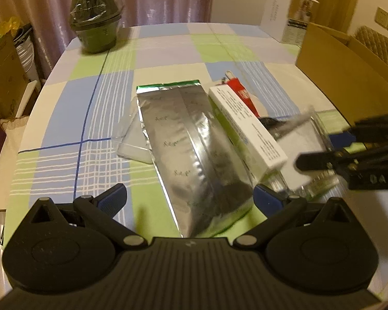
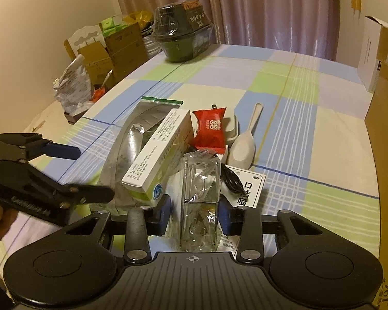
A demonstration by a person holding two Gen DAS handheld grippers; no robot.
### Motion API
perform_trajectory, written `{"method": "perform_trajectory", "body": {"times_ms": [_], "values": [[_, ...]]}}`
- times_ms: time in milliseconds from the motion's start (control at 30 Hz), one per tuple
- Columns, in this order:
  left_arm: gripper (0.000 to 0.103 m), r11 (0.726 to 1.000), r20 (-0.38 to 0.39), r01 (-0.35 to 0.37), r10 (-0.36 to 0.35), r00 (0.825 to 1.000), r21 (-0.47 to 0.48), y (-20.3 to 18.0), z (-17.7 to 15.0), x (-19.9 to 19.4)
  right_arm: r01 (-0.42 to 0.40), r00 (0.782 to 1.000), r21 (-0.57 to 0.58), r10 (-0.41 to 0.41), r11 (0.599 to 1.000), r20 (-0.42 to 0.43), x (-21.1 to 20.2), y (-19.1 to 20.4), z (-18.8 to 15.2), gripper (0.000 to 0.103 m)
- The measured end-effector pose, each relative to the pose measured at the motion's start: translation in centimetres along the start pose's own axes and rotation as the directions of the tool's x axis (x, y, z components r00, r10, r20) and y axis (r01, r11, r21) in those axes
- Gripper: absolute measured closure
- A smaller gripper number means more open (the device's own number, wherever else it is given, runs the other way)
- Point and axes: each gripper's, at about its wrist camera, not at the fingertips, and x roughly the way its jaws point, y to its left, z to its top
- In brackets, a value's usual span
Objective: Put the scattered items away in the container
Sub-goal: 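Reach the left tool to the silver foil bag while the right tool reaches the clear plastic tray, then grasp the foil bag with the left tool while the right tool grasps the clear tray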
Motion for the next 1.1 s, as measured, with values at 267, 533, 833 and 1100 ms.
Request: {"method": "perform_trajectory", "body": {"times_ms": [267, 533, 833, 1100], "values": [[0.001, 0.986, -0.009, 0.011, -0.012, 1.0, -0.169, 1.7, 3.0, 2.0, 0.017, 1.0, 0.0, -0.017, 1.0, 0.02, -1.6, 0.4, -0.6, 0.072], [0.018, 0.985, -0.118, 0.004, -0.025, 0.993, -0.172, 2.1, 5.5, 4.8, 0.029, 0.999, 0.016, -0.03, 0.999, 0.019, -2.8, 0.4, -1.8, 0.072], [0.052, 0.994, -0.175, 0.032, -0.05, 0.983, -0.104, 1.6, 4.1, 2.9, 0.03, 1.0, 0.037, -0.03, 0.999, 0.008, -4.7, 0.7, -2.9, 0.072], [0.052, 0.992, -0.291, 0.122, -0.111, 0.95, 0.02, -0.2, -0.1, -1.2, 0.038, 0.998, 0.09, -0.034, 0.995, -0.044, -6.9, 1.7, -5.3, 0.072]]}}
